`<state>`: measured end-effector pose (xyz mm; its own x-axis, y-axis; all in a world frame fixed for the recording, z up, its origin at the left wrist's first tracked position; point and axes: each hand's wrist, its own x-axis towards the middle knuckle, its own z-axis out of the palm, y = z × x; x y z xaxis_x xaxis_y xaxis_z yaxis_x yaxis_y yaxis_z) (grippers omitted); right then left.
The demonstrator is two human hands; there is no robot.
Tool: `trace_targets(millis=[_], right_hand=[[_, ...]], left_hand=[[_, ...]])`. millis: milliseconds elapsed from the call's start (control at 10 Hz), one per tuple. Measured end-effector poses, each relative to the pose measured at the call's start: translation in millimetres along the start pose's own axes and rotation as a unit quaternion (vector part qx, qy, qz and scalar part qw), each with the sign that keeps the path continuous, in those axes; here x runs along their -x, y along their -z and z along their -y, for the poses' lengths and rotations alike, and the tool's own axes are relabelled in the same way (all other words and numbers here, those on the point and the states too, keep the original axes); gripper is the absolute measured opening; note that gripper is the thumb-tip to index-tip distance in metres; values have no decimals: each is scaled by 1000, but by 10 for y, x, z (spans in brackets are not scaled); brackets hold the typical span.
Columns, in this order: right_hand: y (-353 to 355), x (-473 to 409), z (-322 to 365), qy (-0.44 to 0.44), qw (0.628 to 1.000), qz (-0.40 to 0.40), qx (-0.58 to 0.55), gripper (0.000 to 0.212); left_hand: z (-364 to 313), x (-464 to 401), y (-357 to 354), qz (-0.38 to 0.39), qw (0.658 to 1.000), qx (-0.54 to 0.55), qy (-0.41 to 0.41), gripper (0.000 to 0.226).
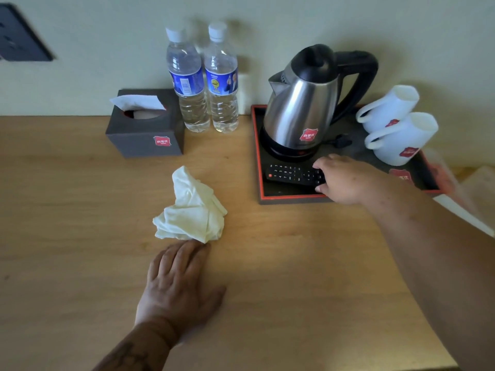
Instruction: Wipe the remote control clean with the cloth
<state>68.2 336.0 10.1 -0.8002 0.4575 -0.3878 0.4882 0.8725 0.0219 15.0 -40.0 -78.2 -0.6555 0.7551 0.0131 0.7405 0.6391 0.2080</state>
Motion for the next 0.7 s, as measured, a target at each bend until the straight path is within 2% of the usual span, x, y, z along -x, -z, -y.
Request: trace_targets(millis=[600, 700], right_hand=[[16, -177, 106, -5, 999, 51, 11, 66], [-19, -116, 137, -10, 1000, -7, -21, 64]], left_hand=[[28, 19, -41, -26, 1000, 0, -13, 82], [11, 8, -24, -9, 1000, 16, 4, 83]])
